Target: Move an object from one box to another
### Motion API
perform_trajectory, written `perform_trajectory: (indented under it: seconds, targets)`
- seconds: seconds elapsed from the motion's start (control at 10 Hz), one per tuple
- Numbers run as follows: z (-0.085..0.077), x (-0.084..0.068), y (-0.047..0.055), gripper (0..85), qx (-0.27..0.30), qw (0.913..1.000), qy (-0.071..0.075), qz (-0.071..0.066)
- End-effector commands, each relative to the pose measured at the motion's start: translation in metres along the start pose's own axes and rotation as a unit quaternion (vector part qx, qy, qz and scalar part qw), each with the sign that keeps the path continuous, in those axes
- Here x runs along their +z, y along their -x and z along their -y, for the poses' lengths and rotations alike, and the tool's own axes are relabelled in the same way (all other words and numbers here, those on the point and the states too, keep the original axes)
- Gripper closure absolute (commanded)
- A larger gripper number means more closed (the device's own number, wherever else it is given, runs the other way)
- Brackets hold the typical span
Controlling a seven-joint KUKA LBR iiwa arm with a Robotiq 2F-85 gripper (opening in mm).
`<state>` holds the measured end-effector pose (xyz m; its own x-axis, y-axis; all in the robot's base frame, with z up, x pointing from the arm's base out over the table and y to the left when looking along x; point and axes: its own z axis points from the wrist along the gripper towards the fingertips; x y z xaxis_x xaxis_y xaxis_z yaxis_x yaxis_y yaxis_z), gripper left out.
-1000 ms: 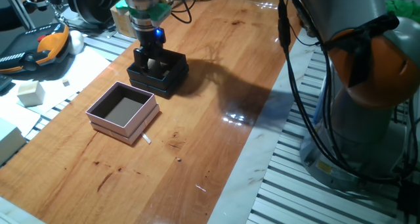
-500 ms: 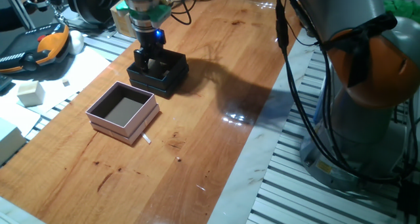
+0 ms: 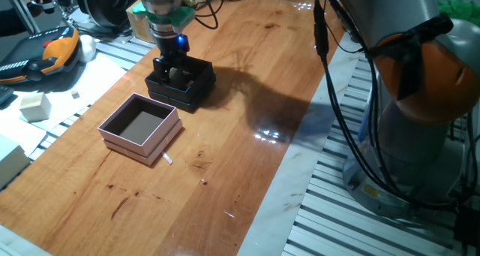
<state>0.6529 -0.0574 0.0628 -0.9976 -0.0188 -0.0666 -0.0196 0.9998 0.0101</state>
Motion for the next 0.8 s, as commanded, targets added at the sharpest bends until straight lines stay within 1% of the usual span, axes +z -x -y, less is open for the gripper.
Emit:
perform_trajectory:
  seconds: [0.0,0.4,0.6,0.7]
  targets:
    - [0.0005,-0.0003,0.0004,17.0,-0.004,1.0000,0.001,0.000]
    - [0.0004,-0.0006,0.0010,17.0,-0.004,1.0000,-0.001,0.001]
    - [0.0008,-0.0015,0.0022,17.0,-0.008,1.0000,0.002,0.000]
    - [0.0033,-0.0026,0.0038,34.0,-0.013,0.9999,0.007,-0.004]
